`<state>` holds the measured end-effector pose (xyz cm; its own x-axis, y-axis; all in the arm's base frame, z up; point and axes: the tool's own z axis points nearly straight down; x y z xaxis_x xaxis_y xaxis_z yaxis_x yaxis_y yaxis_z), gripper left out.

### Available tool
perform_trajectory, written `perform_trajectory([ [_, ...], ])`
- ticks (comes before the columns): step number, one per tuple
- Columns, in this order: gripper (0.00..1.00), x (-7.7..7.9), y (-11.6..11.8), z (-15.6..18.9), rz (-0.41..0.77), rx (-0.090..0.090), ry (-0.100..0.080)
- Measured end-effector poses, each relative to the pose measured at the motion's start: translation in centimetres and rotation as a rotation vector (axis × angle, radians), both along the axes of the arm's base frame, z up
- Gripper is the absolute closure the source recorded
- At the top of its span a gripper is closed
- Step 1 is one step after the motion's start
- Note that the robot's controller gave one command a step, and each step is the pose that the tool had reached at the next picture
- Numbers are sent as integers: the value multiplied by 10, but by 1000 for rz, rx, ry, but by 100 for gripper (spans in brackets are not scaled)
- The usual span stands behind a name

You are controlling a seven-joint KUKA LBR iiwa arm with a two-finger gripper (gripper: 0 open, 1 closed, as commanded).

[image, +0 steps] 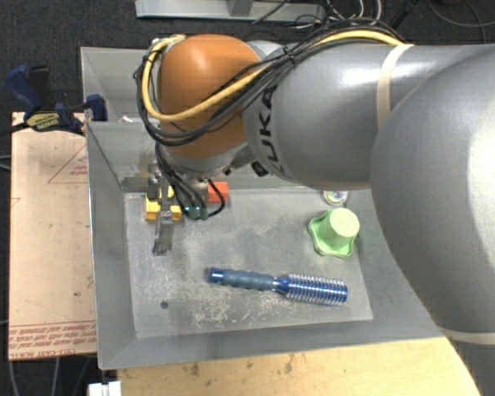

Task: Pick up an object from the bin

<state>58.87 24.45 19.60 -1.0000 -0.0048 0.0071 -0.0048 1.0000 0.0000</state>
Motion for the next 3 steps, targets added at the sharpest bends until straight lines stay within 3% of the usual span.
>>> perform_trajectory([
  [1,0,64,-35,-43,54,-1,-10],
  [2,100,62,-32,-40,56,2,-10],
  [3,0,62,-32,-40,57,2,-10],
])
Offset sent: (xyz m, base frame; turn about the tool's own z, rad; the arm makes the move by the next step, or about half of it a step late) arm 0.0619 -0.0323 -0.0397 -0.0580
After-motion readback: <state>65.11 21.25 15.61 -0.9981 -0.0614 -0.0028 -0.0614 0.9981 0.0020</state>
